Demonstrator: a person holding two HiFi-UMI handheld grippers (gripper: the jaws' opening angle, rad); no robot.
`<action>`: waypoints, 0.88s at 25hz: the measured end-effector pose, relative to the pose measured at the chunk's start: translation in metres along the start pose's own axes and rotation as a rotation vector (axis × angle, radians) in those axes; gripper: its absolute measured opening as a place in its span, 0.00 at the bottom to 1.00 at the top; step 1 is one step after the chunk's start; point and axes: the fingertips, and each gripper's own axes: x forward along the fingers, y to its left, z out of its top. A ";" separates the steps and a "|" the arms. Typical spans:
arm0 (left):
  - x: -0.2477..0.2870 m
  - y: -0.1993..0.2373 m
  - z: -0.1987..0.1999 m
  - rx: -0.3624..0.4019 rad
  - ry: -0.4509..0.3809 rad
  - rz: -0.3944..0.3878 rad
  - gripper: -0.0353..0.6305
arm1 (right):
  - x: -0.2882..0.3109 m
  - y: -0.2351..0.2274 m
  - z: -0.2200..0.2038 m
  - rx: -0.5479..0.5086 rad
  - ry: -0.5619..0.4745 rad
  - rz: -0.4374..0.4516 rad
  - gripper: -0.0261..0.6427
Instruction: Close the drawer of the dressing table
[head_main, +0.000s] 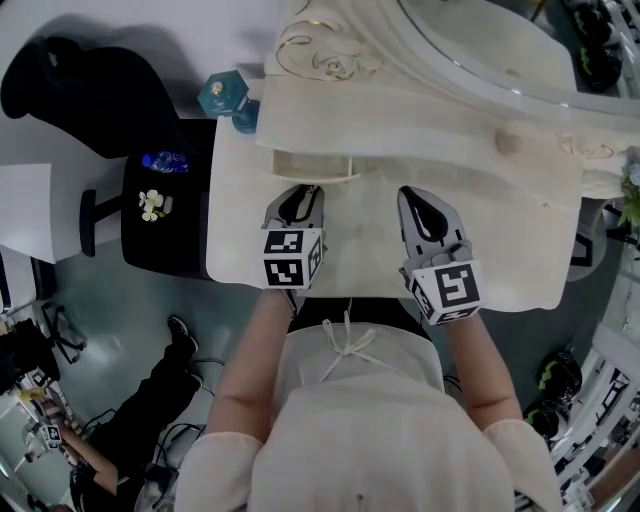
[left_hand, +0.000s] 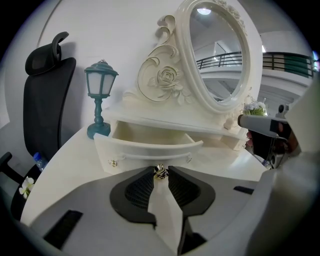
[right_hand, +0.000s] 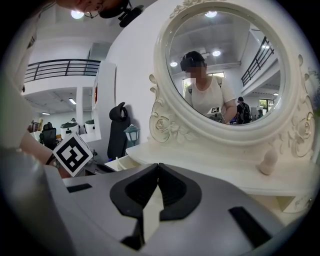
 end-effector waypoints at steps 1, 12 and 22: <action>0.002 0.001 0.002 0.001 -0.002 0.000 0.21 | 0.001 -0.001 0.000 0.000 0.001 -0.002 0.05; 0.017 0.009 0.017 0.016 -0.001 -0.010 0.21 | 0.009 -0.010 0.004 0.008 0.001 -0.032 0.05; 0.028 0.014 0.032 0.026 -0.010 -0.013 0.21 | 0.015 -0.014 0.005 0.003 0.011 -0.060 0.05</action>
